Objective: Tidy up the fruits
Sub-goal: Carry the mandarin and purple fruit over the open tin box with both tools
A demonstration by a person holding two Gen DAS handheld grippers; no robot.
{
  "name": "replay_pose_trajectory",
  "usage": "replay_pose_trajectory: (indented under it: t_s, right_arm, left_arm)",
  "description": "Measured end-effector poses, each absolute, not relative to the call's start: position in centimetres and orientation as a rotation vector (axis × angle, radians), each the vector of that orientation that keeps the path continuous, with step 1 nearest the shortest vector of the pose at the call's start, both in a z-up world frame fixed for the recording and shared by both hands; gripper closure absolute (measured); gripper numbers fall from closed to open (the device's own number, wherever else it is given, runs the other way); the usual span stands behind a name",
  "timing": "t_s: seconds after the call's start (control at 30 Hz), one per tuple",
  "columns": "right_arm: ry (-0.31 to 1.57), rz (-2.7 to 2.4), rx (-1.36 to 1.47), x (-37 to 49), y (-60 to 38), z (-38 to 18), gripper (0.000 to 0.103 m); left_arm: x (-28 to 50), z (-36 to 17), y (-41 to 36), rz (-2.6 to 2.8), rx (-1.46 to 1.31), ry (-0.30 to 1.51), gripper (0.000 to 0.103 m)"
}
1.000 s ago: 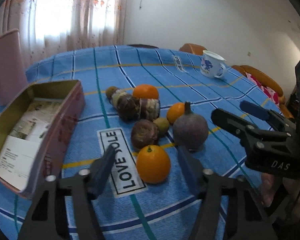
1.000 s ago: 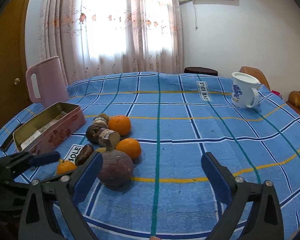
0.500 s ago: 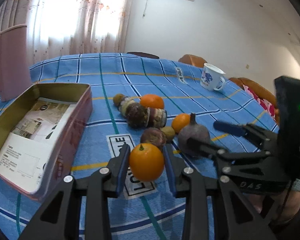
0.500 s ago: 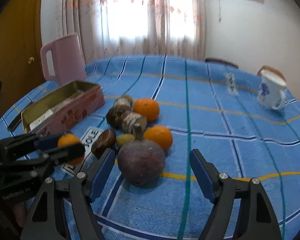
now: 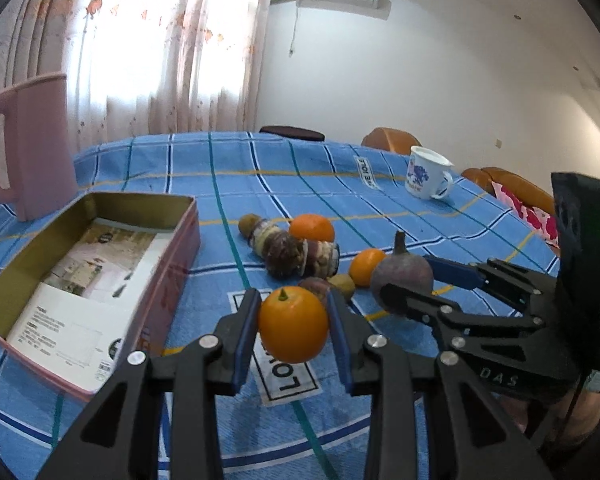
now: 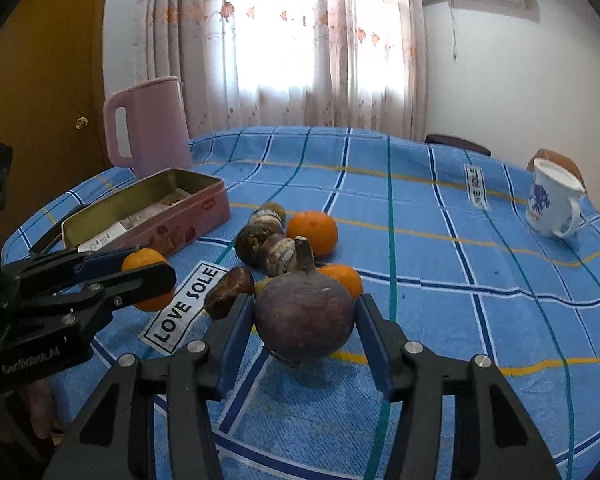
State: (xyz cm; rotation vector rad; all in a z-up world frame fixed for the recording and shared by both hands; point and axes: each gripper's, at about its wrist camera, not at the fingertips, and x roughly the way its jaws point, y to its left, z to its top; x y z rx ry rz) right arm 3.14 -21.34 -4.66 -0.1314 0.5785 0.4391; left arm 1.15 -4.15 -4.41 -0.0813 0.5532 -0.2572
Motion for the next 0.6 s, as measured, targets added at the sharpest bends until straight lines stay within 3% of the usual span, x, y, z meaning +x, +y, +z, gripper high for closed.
replay_pose_trajectory:
  t_s: [0.6]
  right_arm:
    - [0.412, 0.487, -0.094, 1.1, -22.2, -3.3, 0.049]
  left_arm:
    - [-0.1, -3.0, -4.3, -0.206, -0.034, 0.456, 0.067]
